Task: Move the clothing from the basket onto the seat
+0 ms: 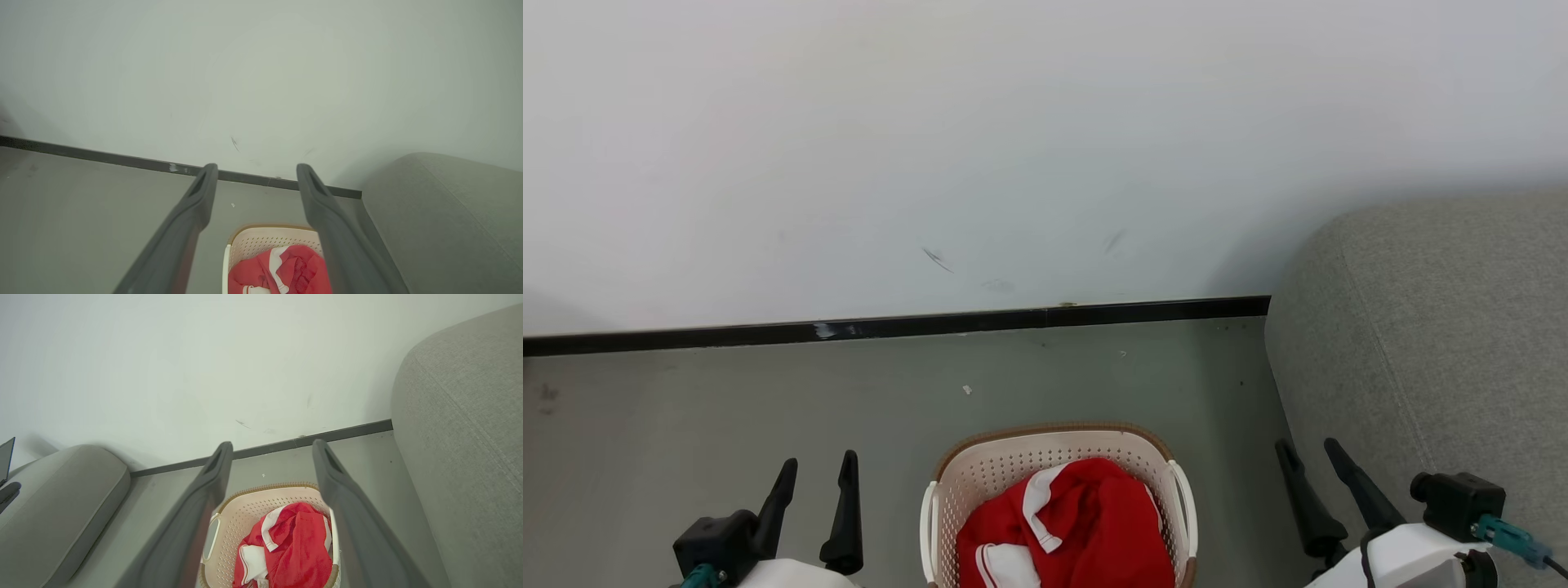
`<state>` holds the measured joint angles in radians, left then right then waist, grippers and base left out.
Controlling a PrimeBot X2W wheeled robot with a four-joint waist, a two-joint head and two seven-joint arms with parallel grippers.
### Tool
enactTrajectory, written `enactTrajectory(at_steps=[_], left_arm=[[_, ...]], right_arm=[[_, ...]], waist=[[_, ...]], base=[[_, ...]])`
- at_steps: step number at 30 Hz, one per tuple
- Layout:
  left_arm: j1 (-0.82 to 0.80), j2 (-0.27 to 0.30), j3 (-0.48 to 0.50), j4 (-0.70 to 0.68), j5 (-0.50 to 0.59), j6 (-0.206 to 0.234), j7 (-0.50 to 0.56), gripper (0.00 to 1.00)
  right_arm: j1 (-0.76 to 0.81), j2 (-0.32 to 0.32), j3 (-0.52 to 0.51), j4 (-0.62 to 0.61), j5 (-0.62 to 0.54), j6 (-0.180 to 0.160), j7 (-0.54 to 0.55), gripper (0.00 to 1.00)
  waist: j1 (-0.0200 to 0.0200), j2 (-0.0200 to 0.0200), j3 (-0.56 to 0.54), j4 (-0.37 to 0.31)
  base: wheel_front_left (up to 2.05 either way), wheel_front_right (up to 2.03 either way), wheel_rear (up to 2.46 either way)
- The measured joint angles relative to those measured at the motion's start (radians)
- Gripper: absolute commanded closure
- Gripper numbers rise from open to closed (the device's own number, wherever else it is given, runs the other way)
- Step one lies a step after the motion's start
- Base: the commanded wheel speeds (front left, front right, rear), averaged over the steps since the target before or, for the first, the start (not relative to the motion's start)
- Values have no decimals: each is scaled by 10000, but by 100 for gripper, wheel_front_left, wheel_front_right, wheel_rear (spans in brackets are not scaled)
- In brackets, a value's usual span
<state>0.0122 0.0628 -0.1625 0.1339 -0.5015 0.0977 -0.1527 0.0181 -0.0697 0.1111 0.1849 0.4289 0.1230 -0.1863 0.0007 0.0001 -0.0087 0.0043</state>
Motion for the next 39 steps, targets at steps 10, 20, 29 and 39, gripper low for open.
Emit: enactTrajectory(at_steps=[10, 20, 29, 39], left_arm=[[46, 10, -130, -128, 1227, 330, -349, 0], [197, 15, -190, -309, 2424, 594, -702, 0], [203, 8, -272, -391, 3271, 767, -966, 0], [203, -10, -132, -222, 3133, 756, -966, 0]], right_arm=[[32, 82, -10, -157, -1588, 2, -186, 0], [59, 148, -13, -405, -3281, 2, -445, 0], [214, 267, -23, -552, -4301, 4, -614, 0], [220, 270, -259, -637, -4069, 4, -614, 0]], waist=[[-1, 0, -38, 4], [-2, -1, -48, 13], [-2, 0, -44, -5], [-3, 0, -25, -23]], base=[[0, 0, 0], [0, 0, 0], [0, 0, 0], [0, 0, 0]])
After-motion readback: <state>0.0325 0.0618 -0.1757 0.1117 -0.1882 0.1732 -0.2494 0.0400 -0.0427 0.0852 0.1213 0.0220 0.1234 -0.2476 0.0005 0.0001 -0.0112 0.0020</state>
